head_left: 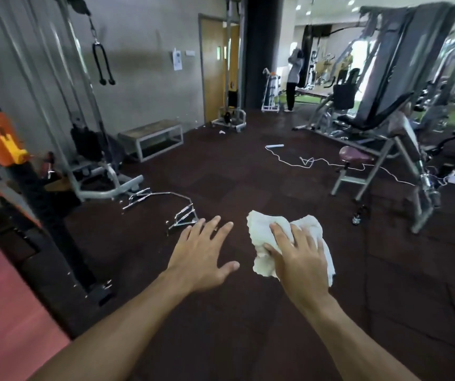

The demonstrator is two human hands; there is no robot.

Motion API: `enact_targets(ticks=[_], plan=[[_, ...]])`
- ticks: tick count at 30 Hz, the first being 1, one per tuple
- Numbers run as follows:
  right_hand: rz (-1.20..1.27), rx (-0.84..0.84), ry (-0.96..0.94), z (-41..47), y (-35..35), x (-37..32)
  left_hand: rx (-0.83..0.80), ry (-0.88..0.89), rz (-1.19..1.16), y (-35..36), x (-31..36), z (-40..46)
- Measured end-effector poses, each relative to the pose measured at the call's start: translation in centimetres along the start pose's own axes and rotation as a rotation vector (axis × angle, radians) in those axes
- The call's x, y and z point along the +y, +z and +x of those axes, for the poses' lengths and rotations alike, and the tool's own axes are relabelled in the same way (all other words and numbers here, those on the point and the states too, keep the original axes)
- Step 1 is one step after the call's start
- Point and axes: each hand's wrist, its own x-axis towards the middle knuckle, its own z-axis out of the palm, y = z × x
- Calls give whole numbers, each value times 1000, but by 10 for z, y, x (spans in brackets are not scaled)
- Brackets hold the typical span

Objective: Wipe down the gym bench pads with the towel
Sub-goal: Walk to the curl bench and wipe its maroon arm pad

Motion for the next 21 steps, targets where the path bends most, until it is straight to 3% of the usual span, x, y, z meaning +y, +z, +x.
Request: enact_targets(ticks=[10,21], plan=[[-184,-29,190,199,165,94,48,213,-58,73,-76,336],[-198,-121,355,436,342,264,20,351,-104,162,-74,692]])
